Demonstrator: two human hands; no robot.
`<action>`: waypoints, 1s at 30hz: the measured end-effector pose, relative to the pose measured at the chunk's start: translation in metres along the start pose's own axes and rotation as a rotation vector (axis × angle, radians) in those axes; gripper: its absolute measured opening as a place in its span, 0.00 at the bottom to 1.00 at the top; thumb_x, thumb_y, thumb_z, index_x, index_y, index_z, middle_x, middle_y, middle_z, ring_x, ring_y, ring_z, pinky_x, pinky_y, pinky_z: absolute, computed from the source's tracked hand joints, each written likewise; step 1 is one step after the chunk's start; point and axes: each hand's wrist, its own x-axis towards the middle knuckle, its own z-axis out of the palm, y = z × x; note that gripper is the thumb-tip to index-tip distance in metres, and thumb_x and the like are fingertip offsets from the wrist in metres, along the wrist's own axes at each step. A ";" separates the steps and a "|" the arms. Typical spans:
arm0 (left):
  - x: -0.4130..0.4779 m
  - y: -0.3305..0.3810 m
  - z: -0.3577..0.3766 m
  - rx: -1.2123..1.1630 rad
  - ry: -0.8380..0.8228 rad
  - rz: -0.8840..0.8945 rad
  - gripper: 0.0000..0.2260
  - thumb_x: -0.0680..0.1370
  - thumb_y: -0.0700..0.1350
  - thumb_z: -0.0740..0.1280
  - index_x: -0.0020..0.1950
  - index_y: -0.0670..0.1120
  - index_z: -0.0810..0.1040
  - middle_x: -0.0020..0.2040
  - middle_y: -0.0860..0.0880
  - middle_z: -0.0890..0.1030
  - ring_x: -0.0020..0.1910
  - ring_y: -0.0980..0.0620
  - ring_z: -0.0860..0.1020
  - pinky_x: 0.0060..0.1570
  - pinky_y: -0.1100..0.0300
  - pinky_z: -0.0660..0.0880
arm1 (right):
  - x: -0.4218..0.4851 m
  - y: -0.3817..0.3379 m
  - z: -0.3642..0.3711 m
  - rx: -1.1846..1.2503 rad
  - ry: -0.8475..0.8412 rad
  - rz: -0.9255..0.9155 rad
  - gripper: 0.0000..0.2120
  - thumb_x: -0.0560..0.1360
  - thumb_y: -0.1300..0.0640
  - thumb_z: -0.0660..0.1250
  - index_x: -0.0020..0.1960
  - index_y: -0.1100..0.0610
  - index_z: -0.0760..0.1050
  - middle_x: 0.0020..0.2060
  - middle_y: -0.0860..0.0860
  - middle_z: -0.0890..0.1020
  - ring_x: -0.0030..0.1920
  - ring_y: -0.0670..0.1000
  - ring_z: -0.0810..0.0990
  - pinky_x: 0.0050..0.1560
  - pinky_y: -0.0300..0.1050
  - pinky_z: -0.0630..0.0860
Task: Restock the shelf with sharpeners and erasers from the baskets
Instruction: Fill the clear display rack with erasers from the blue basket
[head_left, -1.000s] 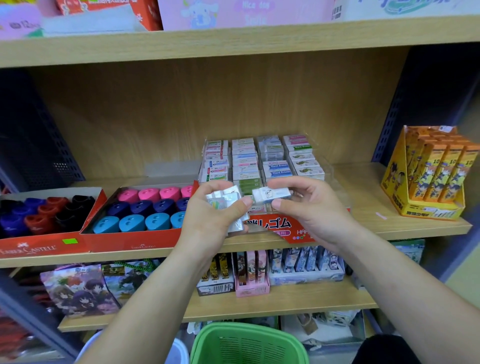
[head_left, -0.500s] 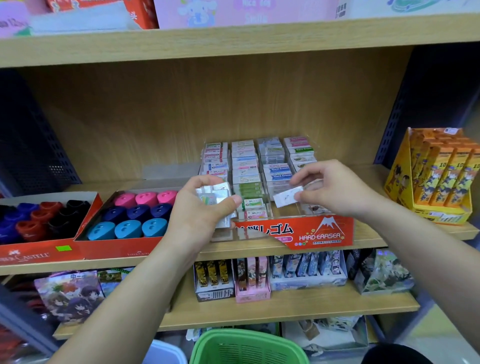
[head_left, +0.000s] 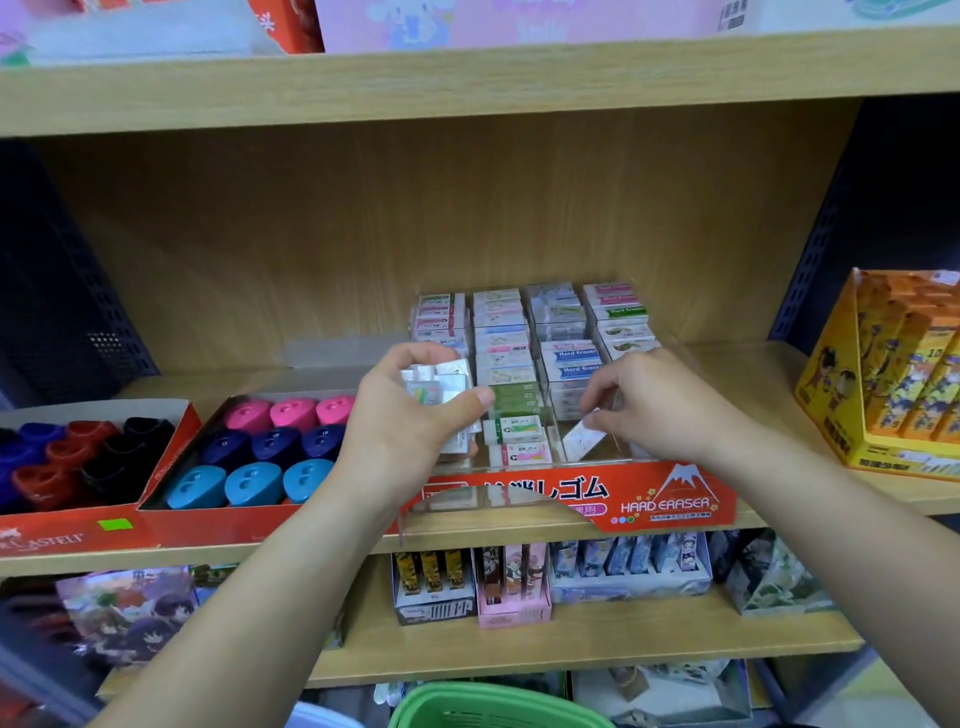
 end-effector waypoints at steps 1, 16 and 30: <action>0.000 -0.001 0.000 0.009 0.003 0.002 0.16 0.70 0.50 0.81 0.52 0.59 0.78 0.63 0.54 0.79 0.65 0.43 0.78 0.65 0.41 0.75 | 0.001 0.001 0.001 -0.016 -0.001 -0.008 0.02 0.75 0.54 0.75 0.44 0.48 0.84 0.35 0.37 0.78 0.36 0.36 0.75 0.38 0.27 0.64; -0.014 0.006 0.009 -0.116 -0.058 -0.017 0.17 0.68 0.51 0.80 0.54 0.60 0.82 0.60 0.51 0.83 0.59 0.46 0.82 0.58 0.47 0.81 | -0.025 -0.024 -0.006 0.585 0.248 0.017 0.06 0.79 0.57 0.70 0.51 0.50 0.84 0.38 0.39 0.85 0.37 0.41 0.82 0.40 0.36 0.76; -0.049 0.010 0.012 -0.119 -0.062 0.073 0.17 0.69 0.51 0.81 0.53 0.62 0.81 0.60 0.52 0.83 0.61 0.47 0.81 0.63 0.44 0.77 | -0.053 -0.060 -0.007 1.199 0.052 0.145 0.04 0.79 0.57 0.70 0.50 0.56 0.82 0.44 0.53 0.85 0.39 0.52 0.84 0.34 0.44 0.79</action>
